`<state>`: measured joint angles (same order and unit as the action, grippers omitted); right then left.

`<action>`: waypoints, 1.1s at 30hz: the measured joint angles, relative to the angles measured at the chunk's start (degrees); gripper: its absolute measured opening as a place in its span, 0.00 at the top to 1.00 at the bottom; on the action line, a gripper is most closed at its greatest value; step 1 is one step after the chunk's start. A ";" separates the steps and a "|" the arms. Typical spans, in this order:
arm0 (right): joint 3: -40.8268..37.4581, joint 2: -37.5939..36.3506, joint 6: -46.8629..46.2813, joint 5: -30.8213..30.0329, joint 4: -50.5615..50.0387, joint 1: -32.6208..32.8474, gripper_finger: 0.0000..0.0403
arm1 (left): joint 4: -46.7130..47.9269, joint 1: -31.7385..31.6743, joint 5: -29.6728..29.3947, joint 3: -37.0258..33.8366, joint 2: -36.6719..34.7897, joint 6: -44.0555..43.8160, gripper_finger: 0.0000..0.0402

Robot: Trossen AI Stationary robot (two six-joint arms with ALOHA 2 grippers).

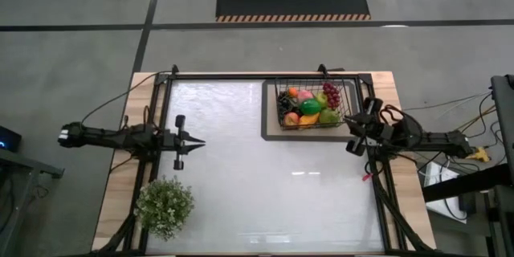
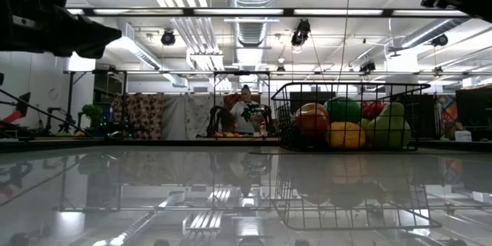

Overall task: Build produce basket
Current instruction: Return to Home Position

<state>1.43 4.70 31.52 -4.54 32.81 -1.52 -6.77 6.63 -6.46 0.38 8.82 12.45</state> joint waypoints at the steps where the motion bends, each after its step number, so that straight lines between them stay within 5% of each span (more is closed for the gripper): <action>1: 0.01 0.17 0.01 0.00 0.02 0.01 0.97 | -0.03 0.00 0.00 0.00 0.23 0.00 0.96; 33: 0.03 0.71 0.03 0.00 -1.20 0.00 0.97 | 0.05 -0.02 0.02 -0.11 5.04 -0.02 0.96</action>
<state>1.45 5.40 31.55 -4.54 31.61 -1.52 -6.72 6.61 -6.44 0.27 13.86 12.43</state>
